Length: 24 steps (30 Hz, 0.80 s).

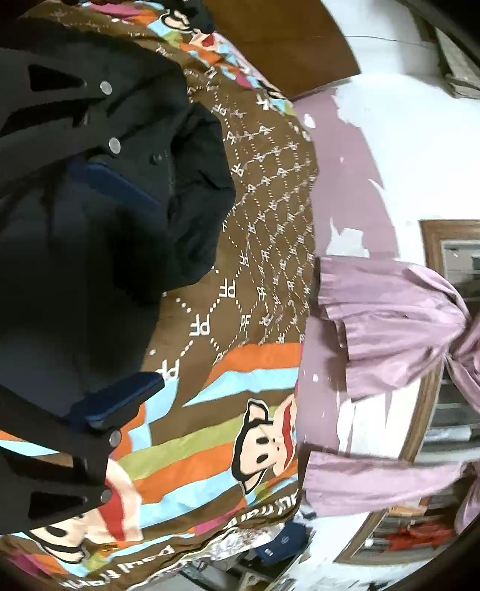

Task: Fold large clothes
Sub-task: 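Grasp the jacket hem with both tools and lift it toward the collar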

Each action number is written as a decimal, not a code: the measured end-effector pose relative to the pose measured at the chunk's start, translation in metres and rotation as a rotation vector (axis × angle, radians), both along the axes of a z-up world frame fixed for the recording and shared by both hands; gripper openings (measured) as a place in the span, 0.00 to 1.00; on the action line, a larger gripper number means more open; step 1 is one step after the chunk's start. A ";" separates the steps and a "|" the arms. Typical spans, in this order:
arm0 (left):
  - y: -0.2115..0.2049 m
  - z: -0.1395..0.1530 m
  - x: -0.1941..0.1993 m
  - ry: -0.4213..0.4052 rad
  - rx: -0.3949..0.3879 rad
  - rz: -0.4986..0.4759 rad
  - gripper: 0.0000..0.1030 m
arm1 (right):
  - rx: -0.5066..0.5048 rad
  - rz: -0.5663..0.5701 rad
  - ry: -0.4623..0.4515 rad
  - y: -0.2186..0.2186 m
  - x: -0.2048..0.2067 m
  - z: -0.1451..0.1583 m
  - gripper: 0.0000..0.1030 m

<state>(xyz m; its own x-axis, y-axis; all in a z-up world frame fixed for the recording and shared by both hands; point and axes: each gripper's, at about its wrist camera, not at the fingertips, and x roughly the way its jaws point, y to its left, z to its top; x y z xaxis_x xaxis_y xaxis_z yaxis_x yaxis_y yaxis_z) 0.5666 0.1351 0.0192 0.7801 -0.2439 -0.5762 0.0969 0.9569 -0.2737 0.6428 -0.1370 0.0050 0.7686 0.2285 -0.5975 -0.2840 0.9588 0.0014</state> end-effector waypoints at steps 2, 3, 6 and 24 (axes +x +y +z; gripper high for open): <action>0.002 -0.006 0.014 0.010 -0.046 0.018 0.98 | -0.042 0.012 -0.003 0.012 0.013 -0.006 0.84; 0.000 -0.010 0.022 0.011 -0.046 0.019 0.98 | -0.049 0.017 -0.006 0.015 0.017 -0.008 0.84; -0.006 -0.027 0.044 0.026 -0.017 0.005 0.97 | -0.046 0.022 -0.003 0.022 0.036 -0.018 0.82; -0.018 -0.057 0.076 0.082 -0.011 -0.052 0.04 | 0.104 0.097 0.041 0.015 0.051 -0.040 0.09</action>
